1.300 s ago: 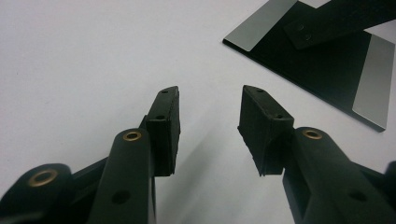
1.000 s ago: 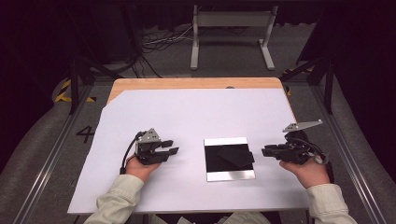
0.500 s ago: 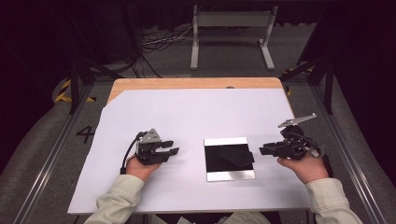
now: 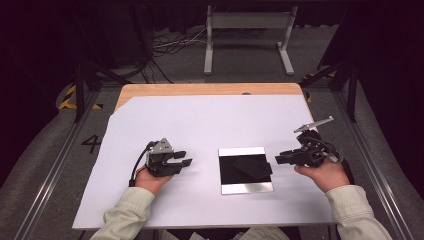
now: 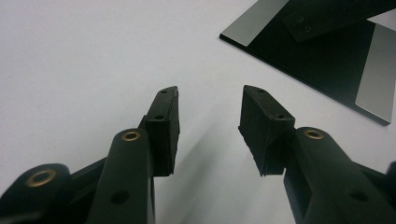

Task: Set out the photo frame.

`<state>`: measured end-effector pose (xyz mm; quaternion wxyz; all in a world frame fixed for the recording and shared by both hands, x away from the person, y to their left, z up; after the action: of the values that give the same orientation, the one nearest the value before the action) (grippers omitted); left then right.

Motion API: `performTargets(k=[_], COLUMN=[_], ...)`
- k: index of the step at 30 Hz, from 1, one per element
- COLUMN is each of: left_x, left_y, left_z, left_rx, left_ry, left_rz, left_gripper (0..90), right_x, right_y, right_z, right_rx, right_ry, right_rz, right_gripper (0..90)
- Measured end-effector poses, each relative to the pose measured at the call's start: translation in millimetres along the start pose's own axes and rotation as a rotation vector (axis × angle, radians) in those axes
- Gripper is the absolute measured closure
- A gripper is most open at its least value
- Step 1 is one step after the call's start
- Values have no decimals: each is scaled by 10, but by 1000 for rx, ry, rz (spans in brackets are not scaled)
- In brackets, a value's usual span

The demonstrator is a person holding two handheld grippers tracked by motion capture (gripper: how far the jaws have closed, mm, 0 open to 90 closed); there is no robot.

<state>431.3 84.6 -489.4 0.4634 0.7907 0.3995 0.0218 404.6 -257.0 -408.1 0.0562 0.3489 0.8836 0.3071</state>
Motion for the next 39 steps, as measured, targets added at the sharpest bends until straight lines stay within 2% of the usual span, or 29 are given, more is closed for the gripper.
performTargets(k=[11,17,27,39], left_x=[-8,-6,-8,-6], left_y=[-4,-4,-5,-15], left_z=[10,9,10,24], left_rx=[1,2,2,13], left_ry=[-5,-6,-5,-4], left_rz=[-4,-2,-5,-8], left_gripper=[576,576,576,573], right_x=[-8,-31,-21,20], right_y=[100,143,137,123], right_z=[38,69,220,358], right_rx=[11,29,76,90], right_ry=[26,64,127,169], right_rz=[7,47,112,135], right_gripper=[657,630,574,514])
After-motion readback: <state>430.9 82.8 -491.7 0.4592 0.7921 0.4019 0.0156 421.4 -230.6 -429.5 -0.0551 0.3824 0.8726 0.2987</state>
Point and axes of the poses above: each handheld gripper's, and its own axes: z roughly forward along the jaws, y roughly out of its top, x roughly to its left, the point moved 8 cm from there along z, roughly forward along the jaws, and after that the axes turned 15 degrees about -z, right-handed, at the moved point
